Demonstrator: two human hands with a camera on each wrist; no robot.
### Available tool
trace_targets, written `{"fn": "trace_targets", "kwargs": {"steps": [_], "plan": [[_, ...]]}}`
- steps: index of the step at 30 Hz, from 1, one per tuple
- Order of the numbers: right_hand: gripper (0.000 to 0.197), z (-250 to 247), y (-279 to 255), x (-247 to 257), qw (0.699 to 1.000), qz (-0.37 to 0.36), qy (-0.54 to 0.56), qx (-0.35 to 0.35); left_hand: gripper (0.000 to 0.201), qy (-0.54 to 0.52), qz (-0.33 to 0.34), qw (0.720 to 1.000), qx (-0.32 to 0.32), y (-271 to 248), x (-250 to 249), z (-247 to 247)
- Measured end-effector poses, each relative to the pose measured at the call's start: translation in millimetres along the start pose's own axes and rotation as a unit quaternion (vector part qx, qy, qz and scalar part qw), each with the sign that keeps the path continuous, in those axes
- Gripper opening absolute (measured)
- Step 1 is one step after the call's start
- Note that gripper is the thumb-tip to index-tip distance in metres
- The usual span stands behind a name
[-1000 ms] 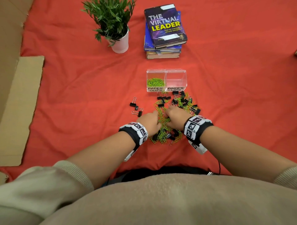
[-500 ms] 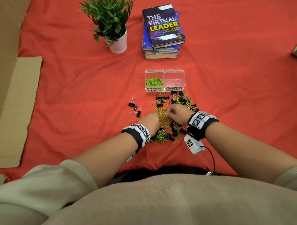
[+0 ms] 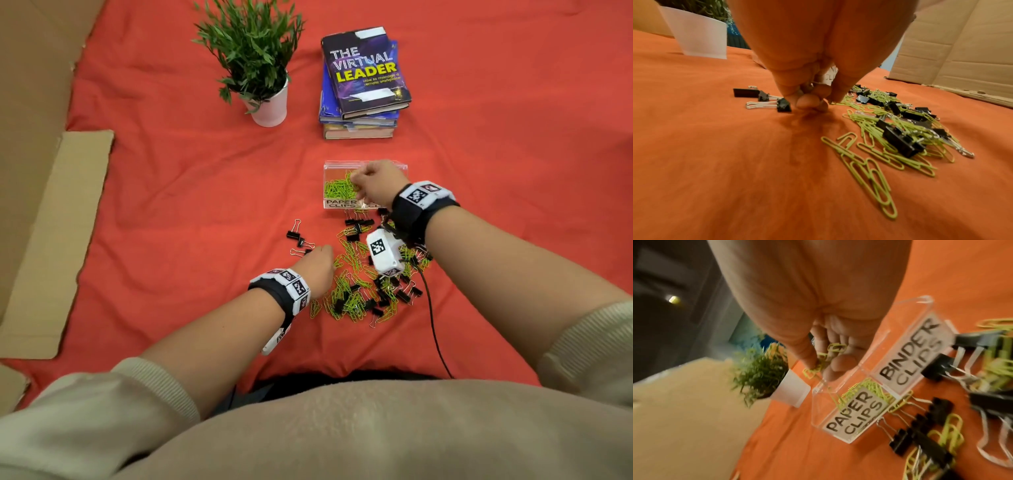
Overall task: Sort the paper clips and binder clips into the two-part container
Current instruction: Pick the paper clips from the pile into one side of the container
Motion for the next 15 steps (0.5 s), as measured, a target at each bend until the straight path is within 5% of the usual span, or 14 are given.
{"fn": "trace_targets", "kwargs": {"steps": [6, 12, 15], "plan": [[0.024, 10, 16, 24, 0.967, -0.018, -0.253, -0.037, 0.009, -0.063, -0.011, 0.998, -0.022, -8, 4, -19], [0.027, 7, -10, 6, 0.971, -0.070, -0.215, -0.075, 0.008, -0.080, -0.003, 0.993, -0.086, -2, -4, -75], [0.025, 23, -30, -22, 0.972, -0.064, -0.225, -0.024, 0.010, -0.064, 0.000, 0.990, -0.127, 11, -14, -110]]}}
Point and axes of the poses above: each hand's wrist, its own y-axis towards the middle knuckle, its own z-axis out of the palm, x = y × z, the point moved 6 cm from there along y, towards the middle knuckle, and after that the axes turned 12 degrees about x, right-handed, at the moved point
